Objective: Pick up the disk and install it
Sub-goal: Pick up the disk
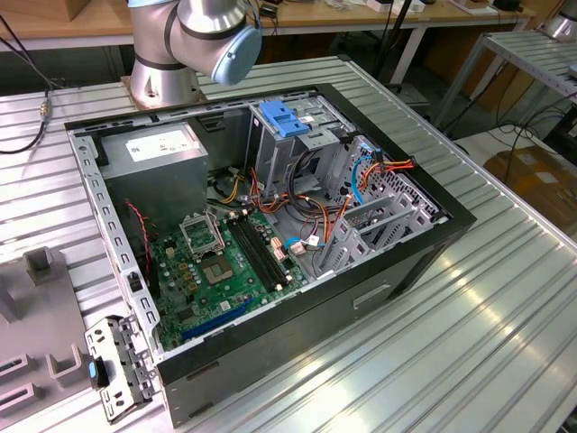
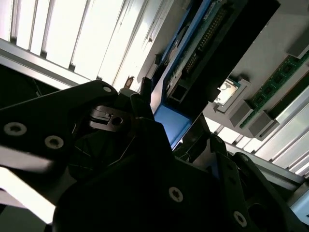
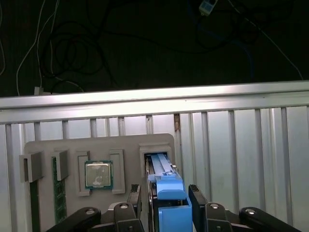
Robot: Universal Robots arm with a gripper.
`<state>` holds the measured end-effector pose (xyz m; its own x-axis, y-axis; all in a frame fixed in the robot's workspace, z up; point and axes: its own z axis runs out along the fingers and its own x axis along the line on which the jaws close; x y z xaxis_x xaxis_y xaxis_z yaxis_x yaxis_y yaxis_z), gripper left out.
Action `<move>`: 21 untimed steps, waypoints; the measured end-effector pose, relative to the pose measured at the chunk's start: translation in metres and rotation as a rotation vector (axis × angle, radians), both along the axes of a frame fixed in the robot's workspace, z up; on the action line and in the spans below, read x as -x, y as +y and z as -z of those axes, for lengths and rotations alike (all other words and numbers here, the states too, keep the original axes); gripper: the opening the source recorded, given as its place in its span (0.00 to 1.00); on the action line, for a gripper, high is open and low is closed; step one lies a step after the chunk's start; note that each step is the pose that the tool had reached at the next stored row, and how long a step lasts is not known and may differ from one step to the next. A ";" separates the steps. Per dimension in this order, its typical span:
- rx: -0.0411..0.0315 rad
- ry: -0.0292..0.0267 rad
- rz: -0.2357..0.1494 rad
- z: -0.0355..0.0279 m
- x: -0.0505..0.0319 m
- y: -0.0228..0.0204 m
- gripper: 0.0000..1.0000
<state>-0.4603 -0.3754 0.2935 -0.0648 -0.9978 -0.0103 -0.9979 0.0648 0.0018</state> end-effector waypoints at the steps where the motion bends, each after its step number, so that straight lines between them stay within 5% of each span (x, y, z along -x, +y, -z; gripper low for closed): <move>1: -0.0003 0.0000 0.000 0.0000 0.0001 0.0000 0.51; 13: -0.0035 -0.0007 0.000 -0.0046 0.0009 -0.0001 0.51; 16: -0.0035 -0.0006 0.000 -0.0047 0.0009 -0.0001 0.38; 21: -0.0035 -0.0006 0.000 -0.0048 0.0009 -0.0001 0.38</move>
<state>-0.4611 -0.3755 0.2983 -0.0647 -0.9978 -0.0138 -0.9979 0.0647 0.0014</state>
